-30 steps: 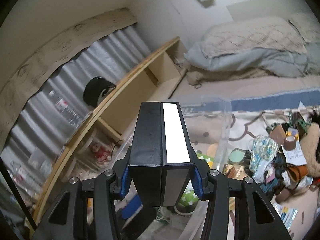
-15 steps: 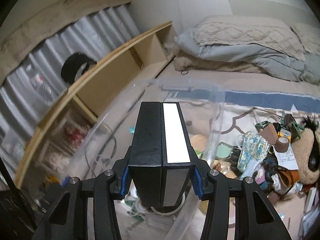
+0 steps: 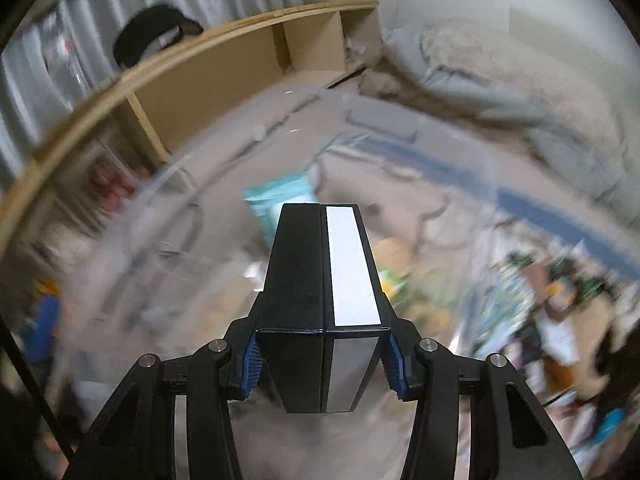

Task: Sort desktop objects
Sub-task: 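Lower the black box into the storage box and open the right gripper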

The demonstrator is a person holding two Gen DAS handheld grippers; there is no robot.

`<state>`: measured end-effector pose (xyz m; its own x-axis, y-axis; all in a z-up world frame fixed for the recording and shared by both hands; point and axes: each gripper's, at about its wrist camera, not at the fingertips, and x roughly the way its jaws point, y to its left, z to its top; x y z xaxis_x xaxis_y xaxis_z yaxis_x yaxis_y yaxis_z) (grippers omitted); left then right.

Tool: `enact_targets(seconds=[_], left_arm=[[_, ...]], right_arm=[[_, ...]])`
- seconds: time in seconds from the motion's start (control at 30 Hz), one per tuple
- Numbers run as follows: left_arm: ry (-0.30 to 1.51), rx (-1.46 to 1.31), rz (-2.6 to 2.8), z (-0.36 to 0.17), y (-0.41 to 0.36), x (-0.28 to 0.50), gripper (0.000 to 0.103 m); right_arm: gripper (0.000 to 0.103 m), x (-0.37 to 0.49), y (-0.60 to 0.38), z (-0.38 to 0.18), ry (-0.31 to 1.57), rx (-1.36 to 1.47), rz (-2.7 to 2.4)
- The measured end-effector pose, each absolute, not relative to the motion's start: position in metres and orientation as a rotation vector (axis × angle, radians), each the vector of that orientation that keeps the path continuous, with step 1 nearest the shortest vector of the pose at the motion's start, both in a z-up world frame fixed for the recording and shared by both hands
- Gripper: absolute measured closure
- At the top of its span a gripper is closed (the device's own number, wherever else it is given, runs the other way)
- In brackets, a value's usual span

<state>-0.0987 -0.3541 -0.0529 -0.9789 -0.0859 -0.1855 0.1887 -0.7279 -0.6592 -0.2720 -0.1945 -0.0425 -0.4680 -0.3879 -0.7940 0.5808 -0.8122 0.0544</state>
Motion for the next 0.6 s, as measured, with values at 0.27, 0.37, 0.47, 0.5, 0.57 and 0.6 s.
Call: enact_targets(seconds=[0.27,0.37,0.47,0.5,0.57,0.6], left_arm=[[1.068,0.201,-2.758,-0.055,-0.359,-0.095,0.030],[1.071,0.195,-2.751,-0.056,-0.361,-0.094,0.030],[1.079,0.186,-2.747,-0.057,-0.365,-0.092,0.030],[1.083,0.183,-2.746,-0.058,-0.366,-0.091,0.030],[1.089,0.180,-2.744,-0.059,-0.368,-0.091,0.030],[1.091,0.181,-2.743,-0.059,-0.368,-0.091,0.030]], right_arm=[[0.052,-0.300,-0.214,-0.036,0.475,1.098,-2.371],[0.052,-0.316,-0.223,-0.035,0.546,1.087,-2.418],[0.052,-0.324,-0.231,-0.035,0.562,1.082,-2.433],[0.052,-0.328,-0.235,-0.035,0.576,1.072,-2.428],[0.052,-0.330,-0.247,-0.036,0.646,1.032,-2.408],[0.052,-0.328,-0.252,-0.038,0.696,1.003,-2.389]])
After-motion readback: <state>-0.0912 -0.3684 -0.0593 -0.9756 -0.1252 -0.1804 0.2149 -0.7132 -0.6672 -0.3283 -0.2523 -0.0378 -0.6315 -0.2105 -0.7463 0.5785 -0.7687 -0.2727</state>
